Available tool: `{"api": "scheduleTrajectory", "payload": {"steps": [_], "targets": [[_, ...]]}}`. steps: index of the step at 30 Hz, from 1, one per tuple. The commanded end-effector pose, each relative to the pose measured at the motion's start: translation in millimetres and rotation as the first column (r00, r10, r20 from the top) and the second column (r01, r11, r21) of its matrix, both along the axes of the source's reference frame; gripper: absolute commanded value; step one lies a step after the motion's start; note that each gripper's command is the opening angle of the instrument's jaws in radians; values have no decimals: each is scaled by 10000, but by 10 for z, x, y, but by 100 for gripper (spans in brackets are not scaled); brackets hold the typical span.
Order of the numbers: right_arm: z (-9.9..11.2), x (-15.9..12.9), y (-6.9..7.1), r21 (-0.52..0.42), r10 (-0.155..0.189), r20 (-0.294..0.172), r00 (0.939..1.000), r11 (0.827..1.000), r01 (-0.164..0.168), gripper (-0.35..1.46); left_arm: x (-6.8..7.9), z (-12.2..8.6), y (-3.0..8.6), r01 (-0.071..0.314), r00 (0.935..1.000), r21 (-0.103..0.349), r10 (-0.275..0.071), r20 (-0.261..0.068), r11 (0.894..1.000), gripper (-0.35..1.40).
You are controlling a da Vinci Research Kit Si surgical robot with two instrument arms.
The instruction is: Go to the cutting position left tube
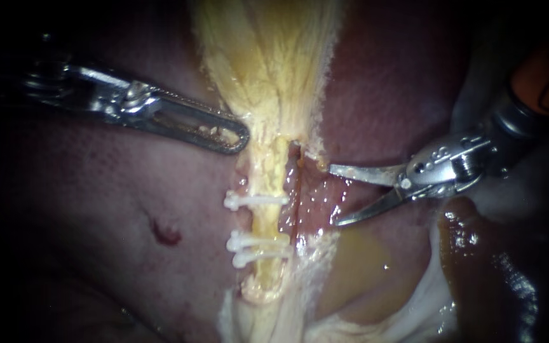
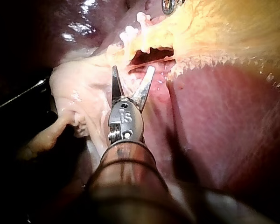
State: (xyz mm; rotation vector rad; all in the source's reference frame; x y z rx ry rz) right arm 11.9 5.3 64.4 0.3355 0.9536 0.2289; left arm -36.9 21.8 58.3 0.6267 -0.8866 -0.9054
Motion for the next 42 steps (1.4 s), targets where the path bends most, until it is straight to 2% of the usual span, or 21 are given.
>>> {"api": "scheduleTrajectory", "payload": {"steps": [1, 4, 11, 14, 22, 28, 42], "targets": [[0, 0, 0, 22, -28, -24, 10000, 10000, 28, 144, 2, -3, 0, 18, 10000, 47, -18, -4, 10000, -35], [0, 0, 0, 40, -65, -15, 10000, 10000, 65, 144, 11, -10, 2, 18, 10000, 56, -18, 3, 10000, -35], [-1, 1, 0, 105, -125, -97, 9999, 9999, 126, 144, 47, -34, 16, 286, 9995, 37, -285, -138, 9996, -35], [-1, 2, -1, 136, -147, -151, 9998, 9998, 149, 144, 56, -40, 19, 346, 9993, 32, -345, -172, 9994, -35], [-4, 8, -3, 313, -278, -477, 9985, 9991, 293, 144, 54, -42, 16, 382, 9990, 22, -381, -232, 9993, -35], [1, 30, -12, 696, -356, -682, 9970, 9968, 404, 144, 47, -38, 11, 391, 9989, 7, -391, -244, 9992, -35], [48, 76, -45, 1919, -673, -869, 9939, 9779, 830, 145, 42, -38, 8, 362, 9991, 35, -361, -224, 9993, -35]]}}
